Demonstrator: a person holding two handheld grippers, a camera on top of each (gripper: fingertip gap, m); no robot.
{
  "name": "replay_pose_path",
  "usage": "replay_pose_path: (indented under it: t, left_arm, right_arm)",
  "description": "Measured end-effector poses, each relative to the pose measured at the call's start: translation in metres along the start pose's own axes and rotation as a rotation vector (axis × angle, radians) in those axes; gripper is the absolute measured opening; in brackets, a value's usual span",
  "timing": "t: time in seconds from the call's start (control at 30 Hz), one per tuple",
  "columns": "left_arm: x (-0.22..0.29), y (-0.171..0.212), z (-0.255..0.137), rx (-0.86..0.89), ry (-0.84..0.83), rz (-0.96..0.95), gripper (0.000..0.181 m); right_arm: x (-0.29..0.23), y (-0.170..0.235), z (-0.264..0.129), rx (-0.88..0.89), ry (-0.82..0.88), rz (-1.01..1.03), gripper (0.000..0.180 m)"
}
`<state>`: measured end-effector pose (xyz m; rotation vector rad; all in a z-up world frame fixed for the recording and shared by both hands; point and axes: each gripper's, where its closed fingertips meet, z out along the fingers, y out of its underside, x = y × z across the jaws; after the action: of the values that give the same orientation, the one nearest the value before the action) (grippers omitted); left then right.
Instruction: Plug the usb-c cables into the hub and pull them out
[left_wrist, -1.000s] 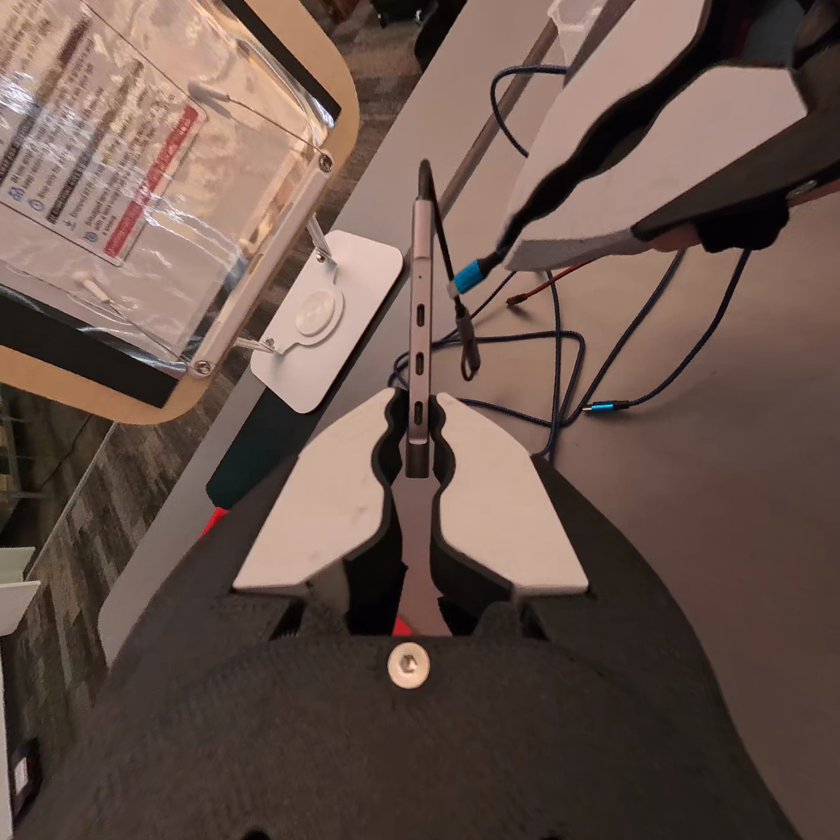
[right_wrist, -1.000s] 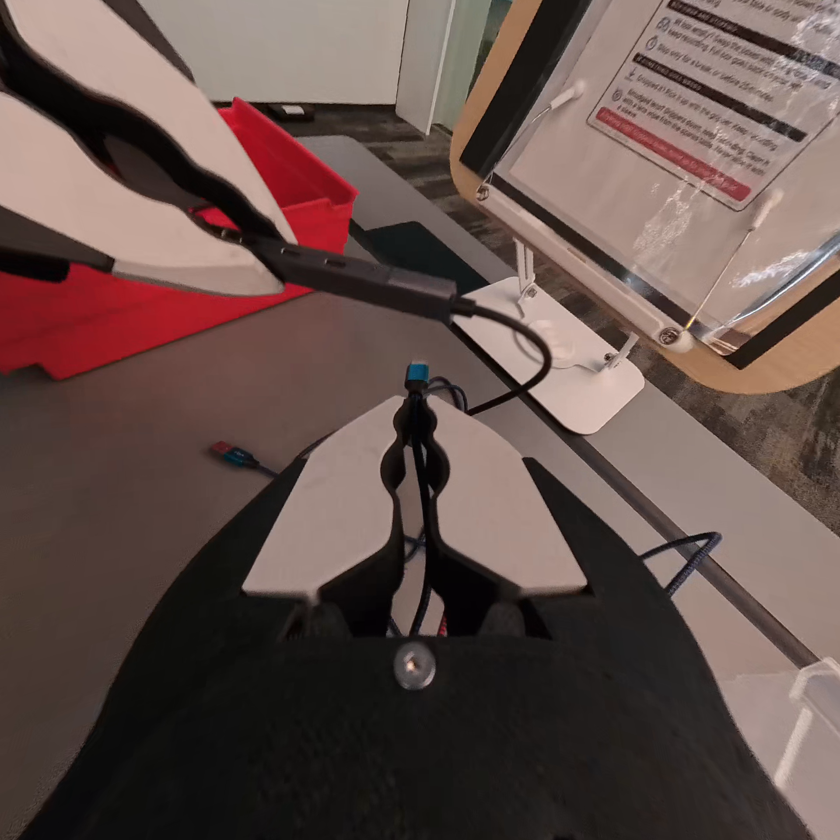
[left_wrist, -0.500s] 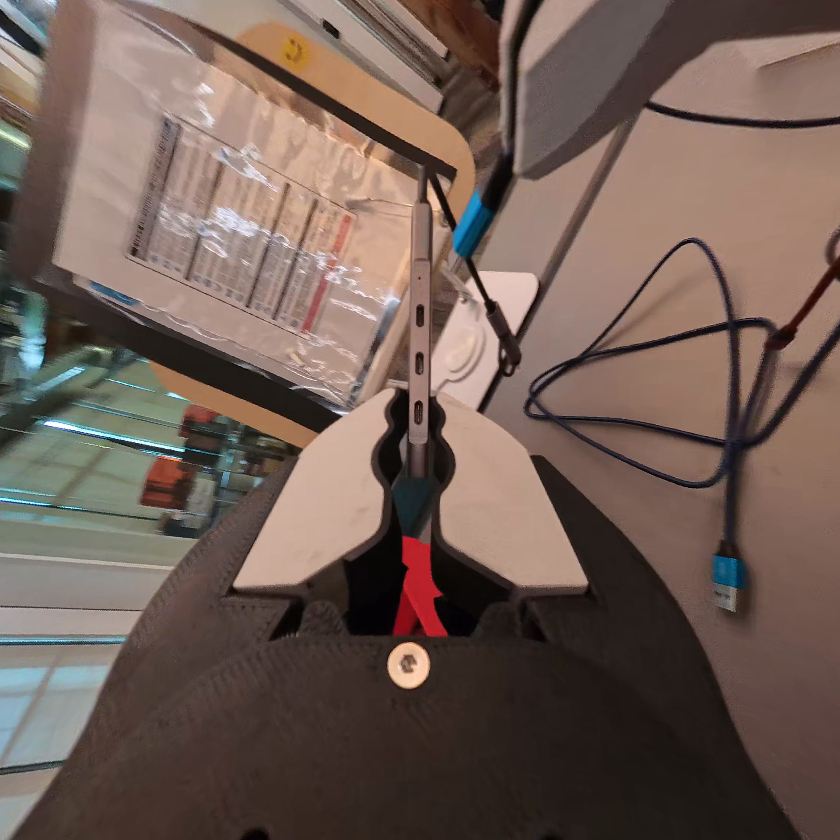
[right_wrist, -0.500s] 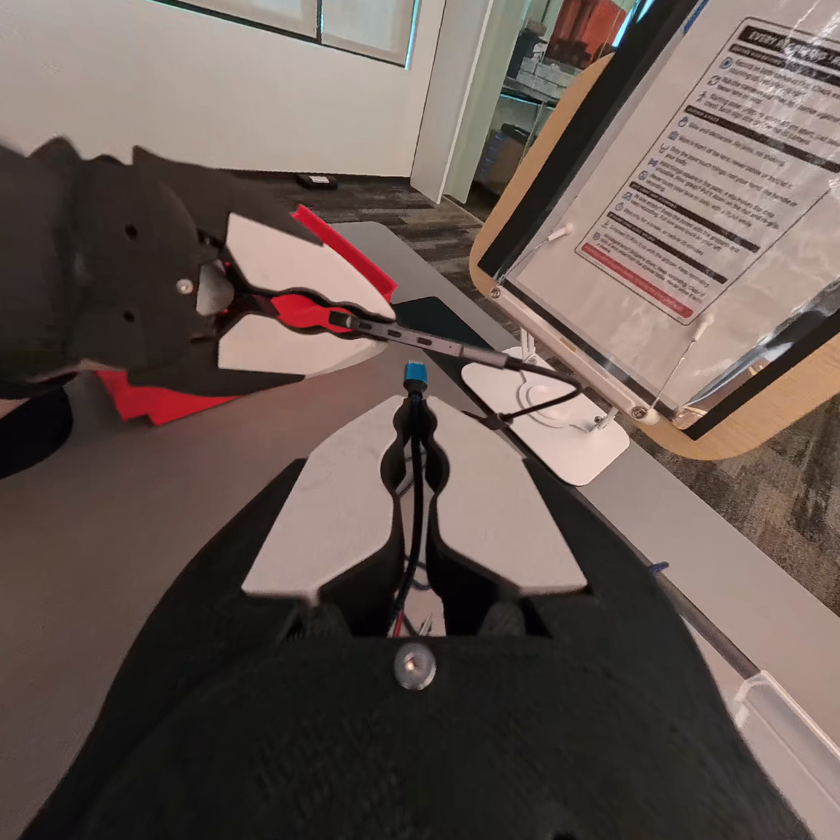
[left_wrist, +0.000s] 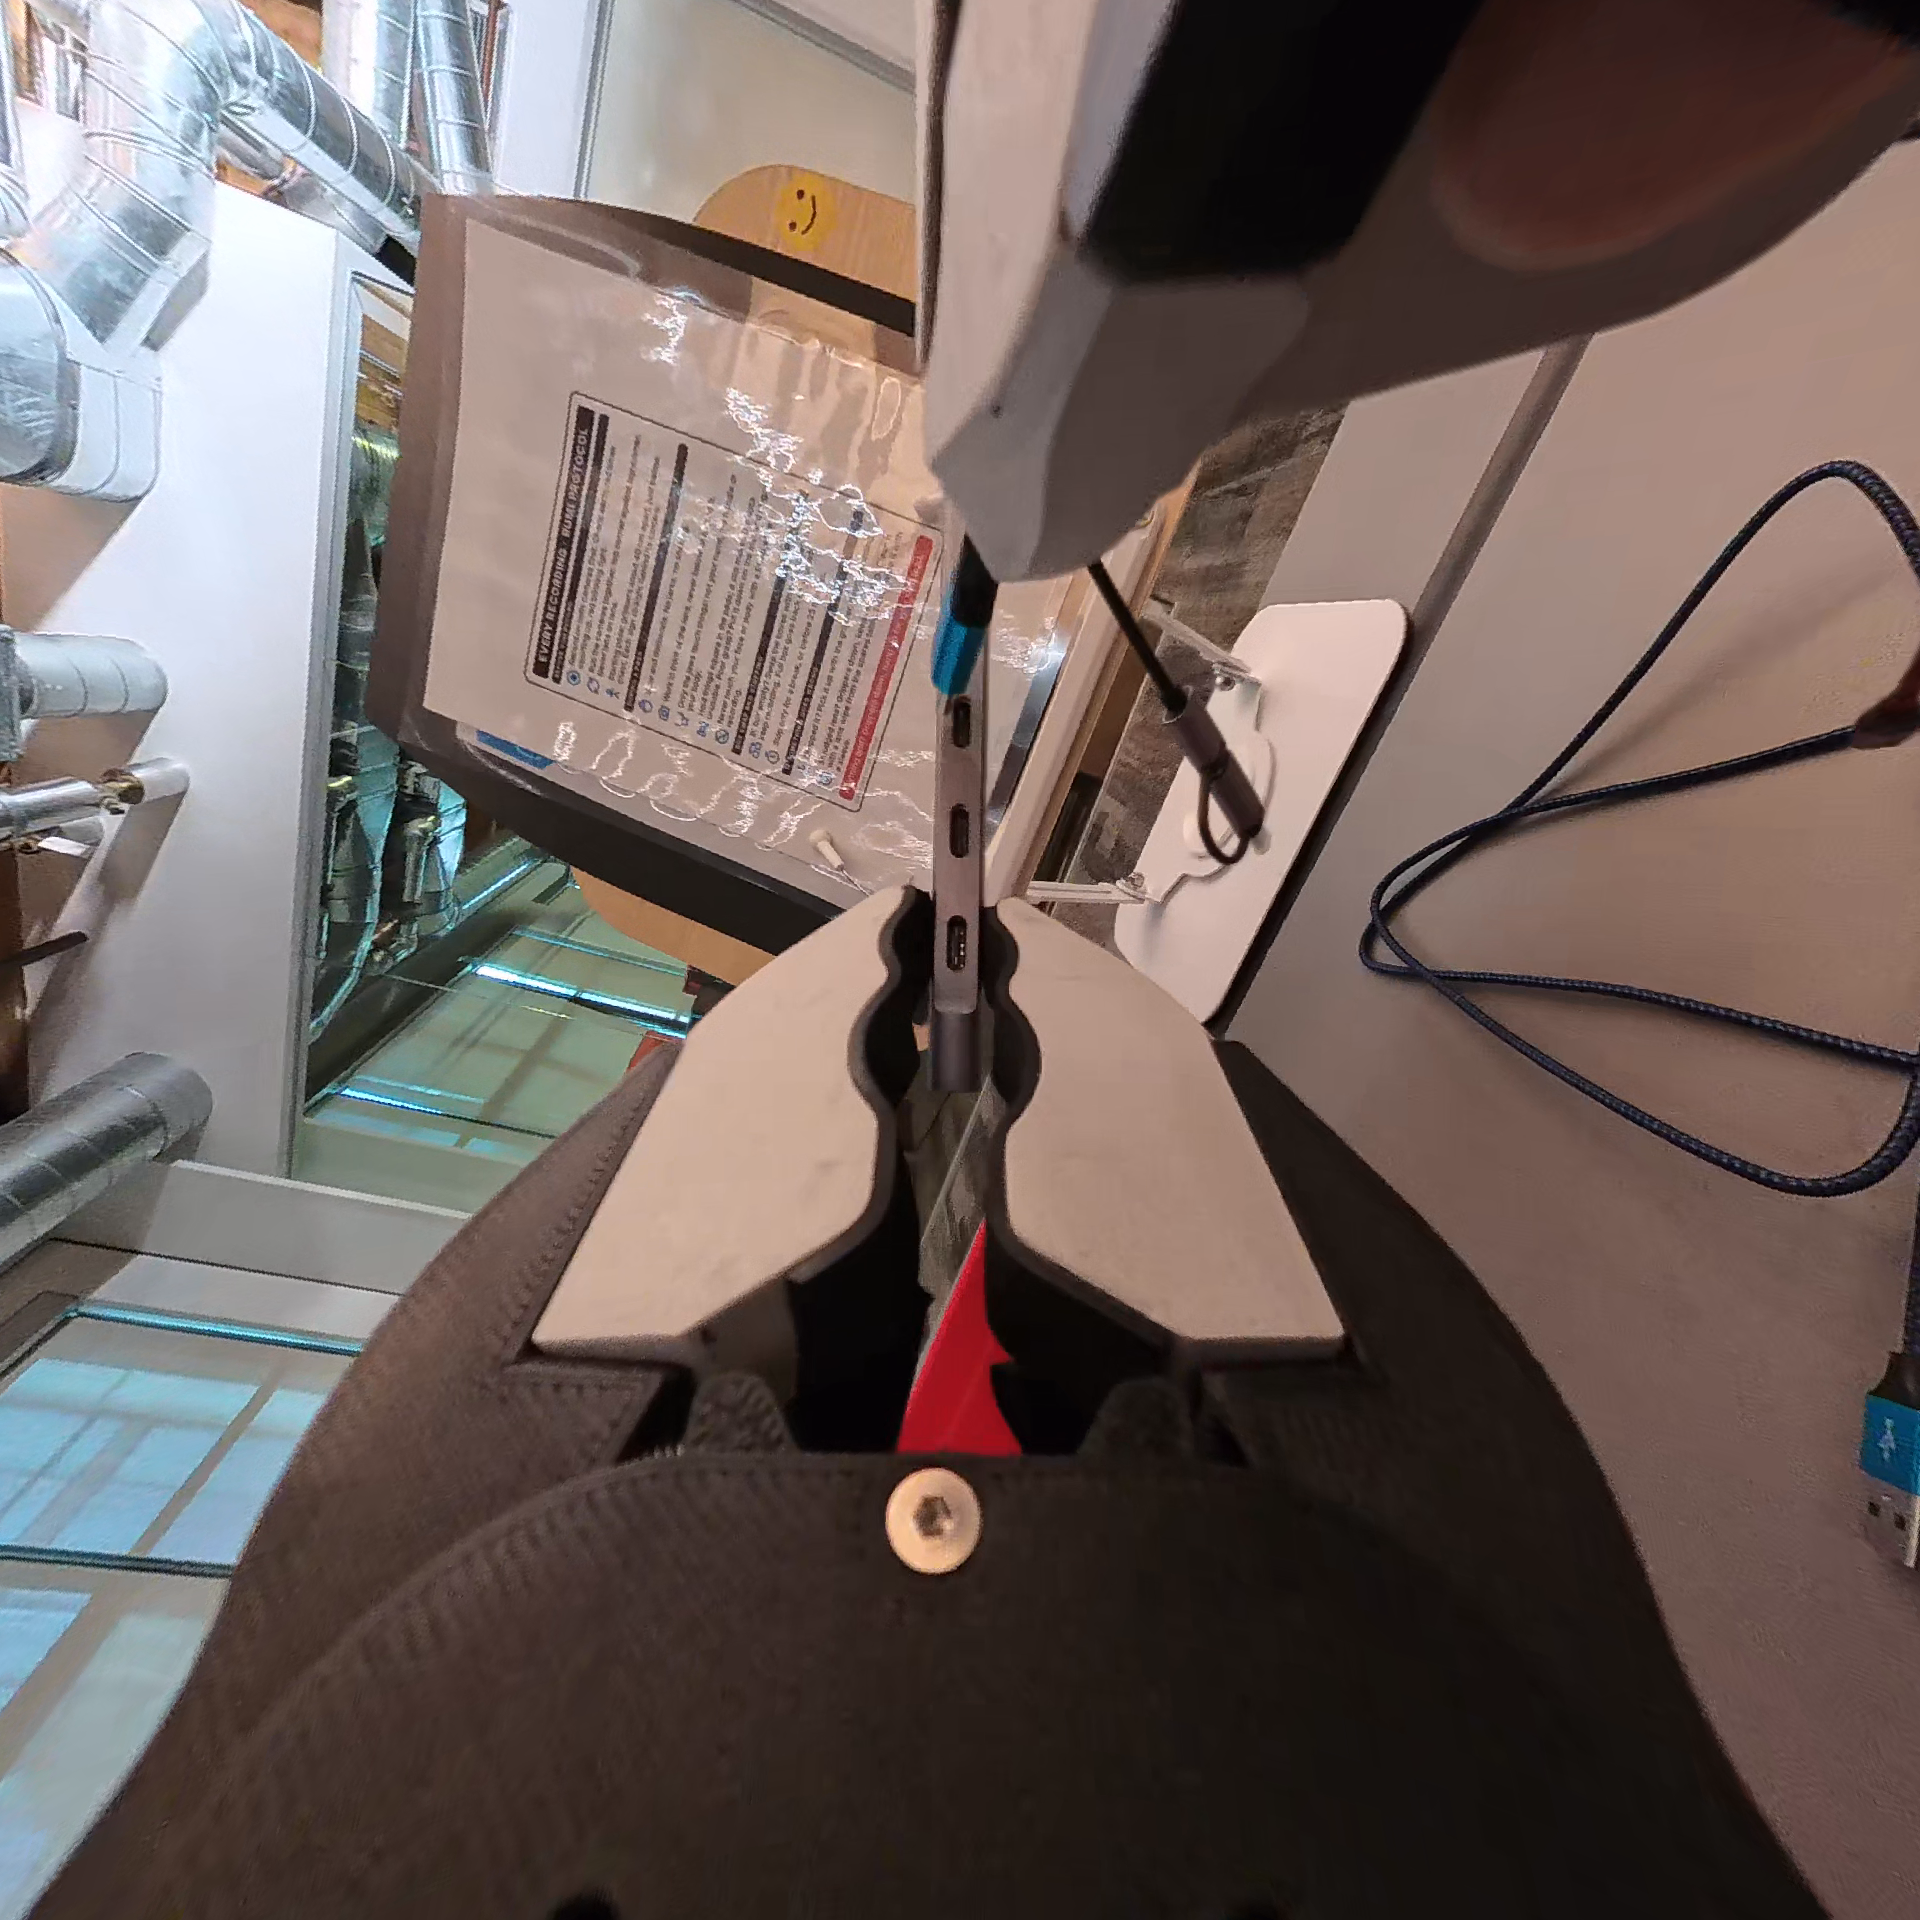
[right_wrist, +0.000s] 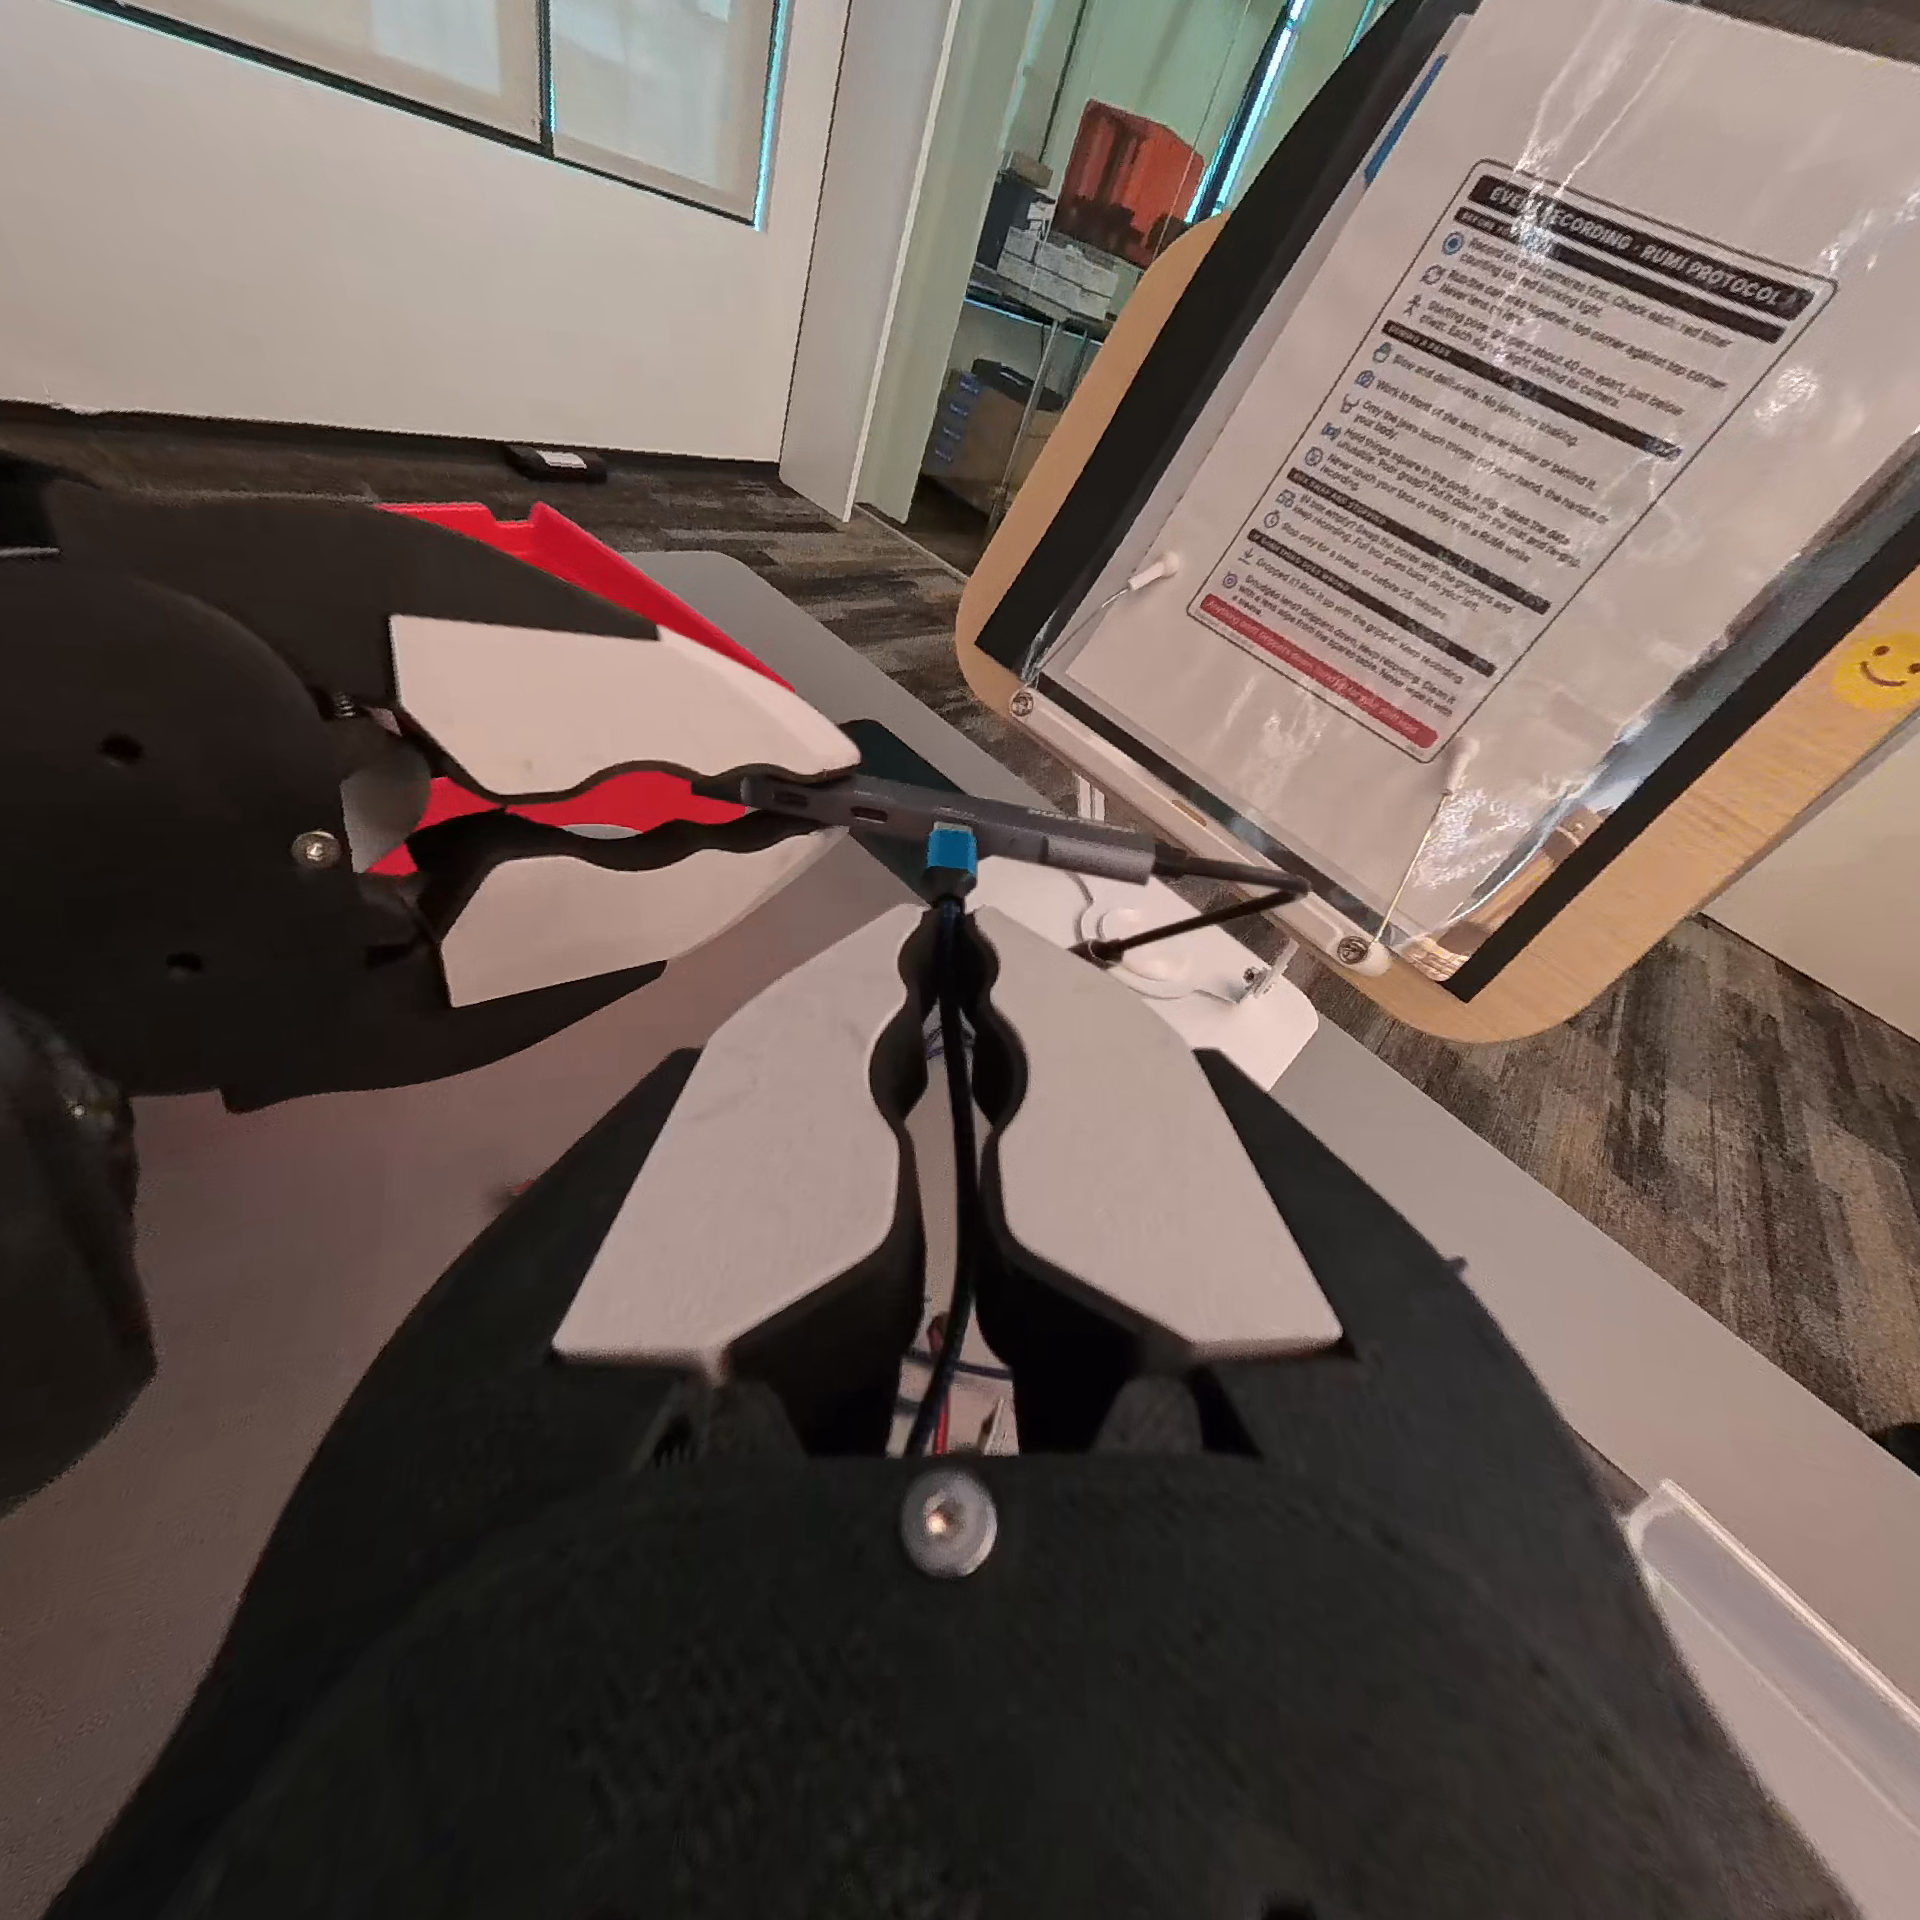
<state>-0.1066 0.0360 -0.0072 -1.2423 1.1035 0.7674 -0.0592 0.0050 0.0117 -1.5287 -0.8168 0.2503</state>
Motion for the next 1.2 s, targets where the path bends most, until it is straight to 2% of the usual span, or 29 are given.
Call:
replay_pose_path:
  t: [0.47, 0.73, 0.9, 1.03, 1.2]
  left_arm:
    - [-0.003, -0.005, -0.002, -0.004, -0.028, 0.022, 0.009]
    - [-0.009, -0.008, -0.006, -0.001, -0.095, 0.139, 0.009]
    - [-0.025, -0.014, -0.017, 0.035, -0.172, 0.239, 0.009]
    - [-0.041, -0.02, -0.026, 0.047, -0.229, 0.324, 0.009]
    - [-0.068, -0.049, -0.033, 0.069, -0.276, 0.618, 0.009]
  right_arm:
    - [-0.001, 0.003, 0.005, 0.015, 0.017, 0.009, 0.002]
    - [-0.002, 0.0, 0.005, 0.049, 0.018, 0.031, 0.002]
    - [-0.003, -0.011, 0.0, 0.188, 0.014, 0.019, 0.002]
    - [-0.007, -0.025, -0.008, 0.319, -0.015, 0.096, 0.002]
    - [0.004, -0.04, -0.022, 0.464, -0.023, 0.224, 0.003]
